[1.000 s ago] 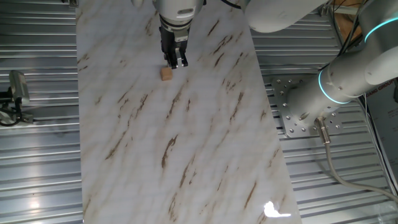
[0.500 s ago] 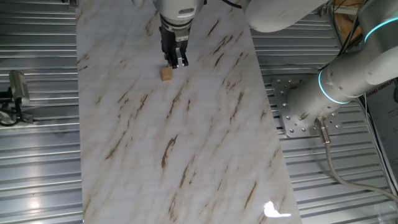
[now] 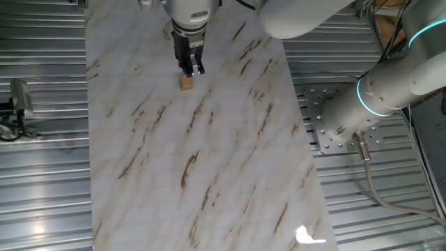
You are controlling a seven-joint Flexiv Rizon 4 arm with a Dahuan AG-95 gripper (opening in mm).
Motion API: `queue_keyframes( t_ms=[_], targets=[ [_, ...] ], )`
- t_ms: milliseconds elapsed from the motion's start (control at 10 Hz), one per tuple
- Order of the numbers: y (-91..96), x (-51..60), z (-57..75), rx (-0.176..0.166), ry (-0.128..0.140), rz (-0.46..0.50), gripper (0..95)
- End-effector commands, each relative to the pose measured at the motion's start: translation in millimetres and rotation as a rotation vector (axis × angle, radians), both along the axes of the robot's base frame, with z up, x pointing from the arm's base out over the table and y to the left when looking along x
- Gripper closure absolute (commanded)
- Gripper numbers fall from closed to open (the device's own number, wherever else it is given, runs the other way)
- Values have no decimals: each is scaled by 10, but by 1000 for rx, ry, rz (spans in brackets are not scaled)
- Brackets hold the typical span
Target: Pick up the small block on the left and move it to the right
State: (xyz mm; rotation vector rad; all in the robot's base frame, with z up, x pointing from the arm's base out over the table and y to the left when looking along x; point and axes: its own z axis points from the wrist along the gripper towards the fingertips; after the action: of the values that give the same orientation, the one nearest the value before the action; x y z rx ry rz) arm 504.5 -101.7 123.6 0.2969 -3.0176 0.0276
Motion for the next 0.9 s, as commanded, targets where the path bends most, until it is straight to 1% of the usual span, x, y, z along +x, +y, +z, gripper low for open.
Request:
queue_keyframes(
  t_ms=[100,200,400,600,900],
  targets=[
    [-24,16,-45,-2,4,6,950],
    [-34,22,-69,2,5,7,950],
    [-62,24,-144,0,5,12,950],
    [-88,4,-238,-2,3,8,950],
    [-107,-23,-333,-5,-1,6,950]
  ],
)
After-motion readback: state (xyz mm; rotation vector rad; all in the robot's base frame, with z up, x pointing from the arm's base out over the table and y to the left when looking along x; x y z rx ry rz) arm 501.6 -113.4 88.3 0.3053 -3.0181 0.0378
